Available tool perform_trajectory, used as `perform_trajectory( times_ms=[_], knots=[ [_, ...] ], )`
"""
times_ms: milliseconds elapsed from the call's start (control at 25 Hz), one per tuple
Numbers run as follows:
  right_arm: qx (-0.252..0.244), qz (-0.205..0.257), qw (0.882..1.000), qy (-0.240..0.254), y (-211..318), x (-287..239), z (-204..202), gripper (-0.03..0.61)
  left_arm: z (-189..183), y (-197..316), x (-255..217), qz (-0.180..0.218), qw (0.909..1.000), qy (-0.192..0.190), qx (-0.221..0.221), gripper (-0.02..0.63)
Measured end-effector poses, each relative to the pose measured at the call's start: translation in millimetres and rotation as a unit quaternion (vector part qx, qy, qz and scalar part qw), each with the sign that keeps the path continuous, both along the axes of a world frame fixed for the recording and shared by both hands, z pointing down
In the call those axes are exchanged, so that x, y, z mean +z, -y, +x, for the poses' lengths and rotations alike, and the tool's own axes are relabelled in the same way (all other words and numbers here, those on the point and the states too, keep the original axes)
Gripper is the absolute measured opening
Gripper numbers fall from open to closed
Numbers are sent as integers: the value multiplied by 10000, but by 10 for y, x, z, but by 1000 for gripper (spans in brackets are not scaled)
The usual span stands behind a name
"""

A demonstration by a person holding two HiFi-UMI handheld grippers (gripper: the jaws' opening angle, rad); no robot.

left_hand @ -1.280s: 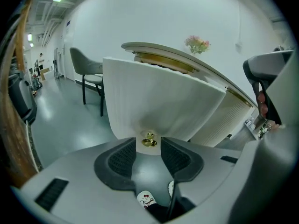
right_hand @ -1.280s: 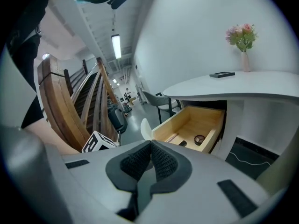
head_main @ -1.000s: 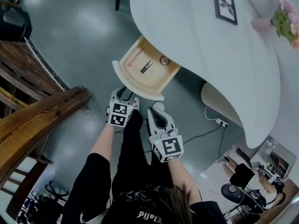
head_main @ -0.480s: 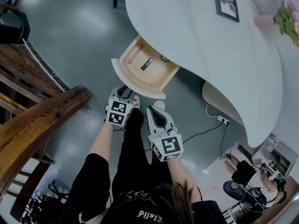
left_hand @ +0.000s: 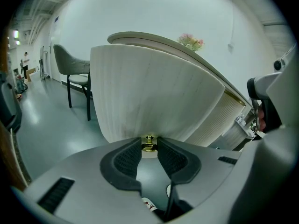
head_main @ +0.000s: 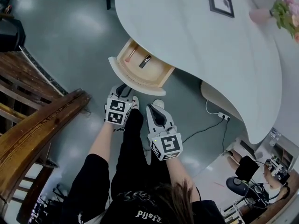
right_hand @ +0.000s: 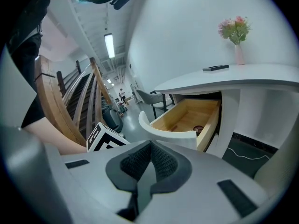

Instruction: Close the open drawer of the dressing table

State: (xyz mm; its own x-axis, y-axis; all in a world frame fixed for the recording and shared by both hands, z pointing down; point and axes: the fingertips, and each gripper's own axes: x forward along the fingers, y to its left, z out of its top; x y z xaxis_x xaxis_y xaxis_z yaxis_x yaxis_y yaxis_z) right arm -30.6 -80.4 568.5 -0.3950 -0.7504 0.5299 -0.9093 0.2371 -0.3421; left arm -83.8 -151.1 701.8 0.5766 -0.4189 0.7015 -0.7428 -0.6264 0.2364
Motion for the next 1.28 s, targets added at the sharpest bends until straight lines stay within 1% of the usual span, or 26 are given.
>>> perform_trajectory(
  times_ms=[200,560,1000,1280],
  knots=[
    [320,16,9995,-10,97,38,191,26,123,111,-6,19,10000,-19,-15,120],
    [627,94,9979,-99,176,92,364,26,251,269,2,132,9999,-75,7,120],
    [638,120,9979,-67,215,113,402,26,437,435,3,245,9995,-73,195,119],
    [610,86,9981,-47,245,184,370,26,498,502,4,262,9995,-138,103,119]
  ],
)
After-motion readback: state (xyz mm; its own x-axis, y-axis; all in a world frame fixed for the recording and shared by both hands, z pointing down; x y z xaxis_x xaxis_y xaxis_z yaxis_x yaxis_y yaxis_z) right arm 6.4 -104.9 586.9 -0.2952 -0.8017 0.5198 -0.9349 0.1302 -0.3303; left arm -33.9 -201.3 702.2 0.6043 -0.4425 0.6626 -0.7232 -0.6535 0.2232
